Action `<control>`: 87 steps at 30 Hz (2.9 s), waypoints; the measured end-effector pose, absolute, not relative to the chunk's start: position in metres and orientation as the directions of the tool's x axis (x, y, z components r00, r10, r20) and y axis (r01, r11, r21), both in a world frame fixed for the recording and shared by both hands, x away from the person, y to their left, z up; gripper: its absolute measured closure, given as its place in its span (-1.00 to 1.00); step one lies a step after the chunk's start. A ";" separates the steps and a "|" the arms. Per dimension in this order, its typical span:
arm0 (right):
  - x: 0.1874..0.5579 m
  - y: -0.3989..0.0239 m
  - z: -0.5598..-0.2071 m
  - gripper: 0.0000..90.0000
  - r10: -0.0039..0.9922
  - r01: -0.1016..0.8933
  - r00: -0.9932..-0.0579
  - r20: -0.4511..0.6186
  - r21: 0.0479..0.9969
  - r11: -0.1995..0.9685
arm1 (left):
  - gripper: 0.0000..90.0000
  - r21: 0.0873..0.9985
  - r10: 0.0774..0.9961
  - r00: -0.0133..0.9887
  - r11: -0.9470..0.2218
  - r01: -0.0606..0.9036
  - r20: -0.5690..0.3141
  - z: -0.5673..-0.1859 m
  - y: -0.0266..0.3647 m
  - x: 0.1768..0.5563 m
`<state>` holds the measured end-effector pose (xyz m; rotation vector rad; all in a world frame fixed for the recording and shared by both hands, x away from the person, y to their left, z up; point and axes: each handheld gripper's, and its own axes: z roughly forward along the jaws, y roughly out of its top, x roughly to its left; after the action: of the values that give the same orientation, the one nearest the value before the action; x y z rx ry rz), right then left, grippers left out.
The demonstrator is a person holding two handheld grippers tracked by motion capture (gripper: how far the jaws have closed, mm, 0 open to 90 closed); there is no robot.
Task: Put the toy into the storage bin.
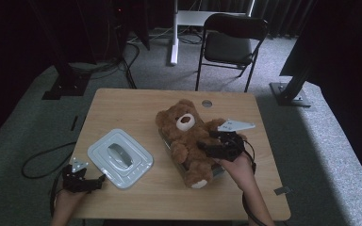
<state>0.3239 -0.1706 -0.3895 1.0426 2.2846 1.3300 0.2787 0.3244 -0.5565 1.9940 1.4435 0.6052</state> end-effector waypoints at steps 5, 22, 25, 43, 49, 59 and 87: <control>0.327 -0.171 -0.376 -0.28 0.727 0.423 -0.680 0.102 0.863 0.275 | -0.99 0.696 0.952 0.306 -0.233 0.680 0.020 -0.556 0.324 0.279; 0.381 -0.124 -0.337 -0.35 0.721 0.415 -0.680 0.133 0.880 0.229 | -0.99 0.697 0.952 0.305 -0.232 0.678 0.020 -0.557 0.324 0.279; 0.395 -0.115 -0.341 -0.35 0.738 0.443 -0.661 0.137 0.864 0.237 | -0.99 0.697 0.952 0.305 -0.232 0.678 0.020 -0.557 0.324 0.279; 0.420 -0.094 -0.396 -0.33 0.702 0.570 -0.693 0.165 0.720 0.395 | -0.99 0.695 0.952 0.307 -0.234 0.680 0.020 -0.556 0.324 0.279; 0.423 -0.089 -0.407 -0.29 0.708 0.608 -0.683 0.180 0.678 0.413 | -0.99 0.695 0.952 0.305 -0.233 0.680 0.021 -0.556 0.324 0.279; 0.428 -0.049 -0.449 -0.28 0.689 0.619 -0.723 0.050 0.491 0.613 | -0.99 0.695 0.952 0.307 -0.234 0.680 0.021 -0.556 0.324 0.279; 0.387 -0.093 -0.376 -0.30 0.679 0.520 -0.729 0.079 0.710 0.475 | -0.99 0.697 0.952 0.306 -0.233 0.678 0.021 -0.557 0.324 0.279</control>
<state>0.3868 -0.0928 -0.3764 1.0357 2.5085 1.0960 0.2790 0.3241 -0.5565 1.9952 1.4420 0.6092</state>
